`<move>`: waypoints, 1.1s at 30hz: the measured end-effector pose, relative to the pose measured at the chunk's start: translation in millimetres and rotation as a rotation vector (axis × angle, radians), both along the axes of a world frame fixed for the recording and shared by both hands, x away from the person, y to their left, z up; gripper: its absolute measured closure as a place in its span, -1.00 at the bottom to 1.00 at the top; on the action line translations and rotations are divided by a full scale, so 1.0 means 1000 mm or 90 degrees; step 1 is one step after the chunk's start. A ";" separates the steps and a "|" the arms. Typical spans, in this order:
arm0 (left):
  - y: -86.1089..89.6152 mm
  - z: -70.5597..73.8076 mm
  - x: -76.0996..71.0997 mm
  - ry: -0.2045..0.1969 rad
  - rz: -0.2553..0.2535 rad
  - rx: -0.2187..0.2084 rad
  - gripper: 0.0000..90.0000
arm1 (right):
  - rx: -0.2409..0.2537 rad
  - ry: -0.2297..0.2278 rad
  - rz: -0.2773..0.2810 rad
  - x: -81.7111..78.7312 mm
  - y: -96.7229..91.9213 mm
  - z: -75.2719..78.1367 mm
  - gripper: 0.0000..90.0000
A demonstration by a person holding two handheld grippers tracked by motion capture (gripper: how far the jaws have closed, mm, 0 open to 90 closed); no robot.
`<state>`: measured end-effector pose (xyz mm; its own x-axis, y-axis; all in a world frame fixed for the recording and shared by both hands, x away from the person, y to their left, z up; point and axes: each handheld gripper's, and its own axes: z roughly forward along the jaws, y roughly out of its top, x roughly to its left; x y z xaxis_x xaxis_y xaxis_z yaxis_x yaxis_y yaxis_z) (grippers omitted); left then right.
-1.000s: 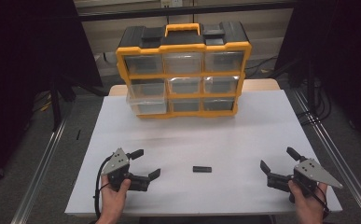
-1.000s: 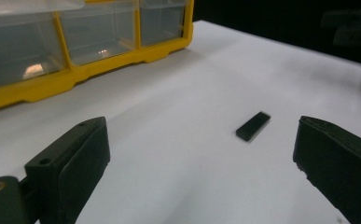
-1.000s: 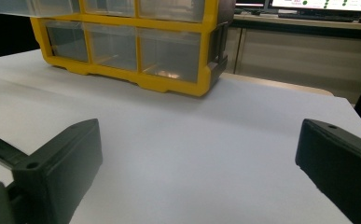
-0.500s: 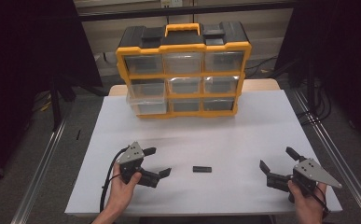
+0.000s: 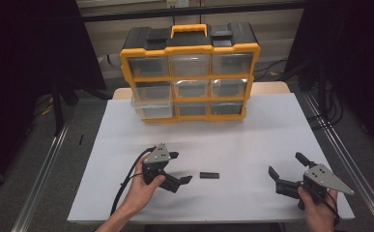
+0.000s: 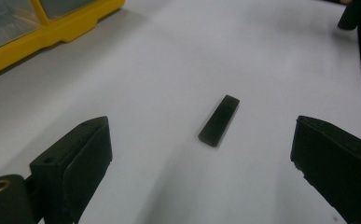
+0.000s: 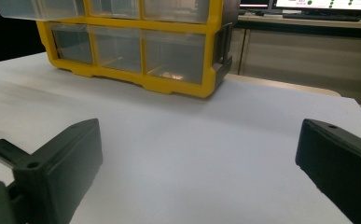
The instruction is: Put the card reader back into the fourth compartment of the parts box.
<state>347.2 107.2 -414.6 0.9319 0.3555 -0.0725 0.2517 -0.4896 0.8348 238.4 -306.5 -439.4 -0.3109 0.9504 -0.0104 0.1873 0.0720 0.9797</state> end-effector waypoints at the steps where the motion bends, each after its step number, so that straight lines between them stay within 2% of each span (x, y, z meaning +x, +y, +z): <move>1: -0.002 0.000 0.001 0.005 -0.006 0.003 -0.88 | 0.001 0.000 0.001 0.000 0.000 0.000 -0.99; 3: -0.006 0.001 0.003 0.015 -0.023 0.009 -0.86 | -0.001 0.002 0.004 0.001 0.000 0.000 -0.99; 5: -0.010 0.000 0.005 0.022 -0.036 0.002 -0.86 | 0.000 0.003 0.006 0.001 0.001 0.000 -0.99; 6: -0.012 0.000 0.006 0.020 -0.039 0.009 -0.86 | 0.000 0.003 0.006 0.001 0.001 0.000 -0.99; 9: -0.018 -0.001 0.010 0.037 -0.057 0.019 -0.87 | 0.003 0.006 0.007 0.000 0.000 0.000 -0.99; 13: -0.029 -0.002 0.014 0.036 -0.071 0.040 -0.85 | 0.004 0.003 0.006 0.000 0.000 0.000 -0.98; 15: -0.036 -0.001 0.017 0.032 -0.067 0.050 -0.89 | 0.004 0.003 0.006 0.000 0.000 0.000 -0.99; 21: -0.062 -0.001 0.022 0.026 -0.111 0.082 -0.86 | 0.003 0.002 0.007 0.000 0.000 0.000 -0.99; 24: -0.072 -0.002 0.024 0.032 -0.118 0.097 -0.84 | 0.005 0.003 0.010 0.000 0.000 0.000 -0.99; 28: -0.080 -0.007 0.024 0.022 -0.137 0.127 -0.73 | 0.004 0.002 0.011 -0.001 0.000 0.000 -0.98; 33: -0.085 -0.007 0.032 0.040 -0.149 0.160 -0.63 | 0.000 0.006 0.011 0.000 0.001 0.000 -0.98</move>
<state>379.0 22.3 -421.7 0.9869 0.1460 -0.0690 0.1545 -0.7288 0.6671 238.0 -305.4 -439.9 -0.3268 0.9450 -0.0082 0.1947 0.0759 0.9779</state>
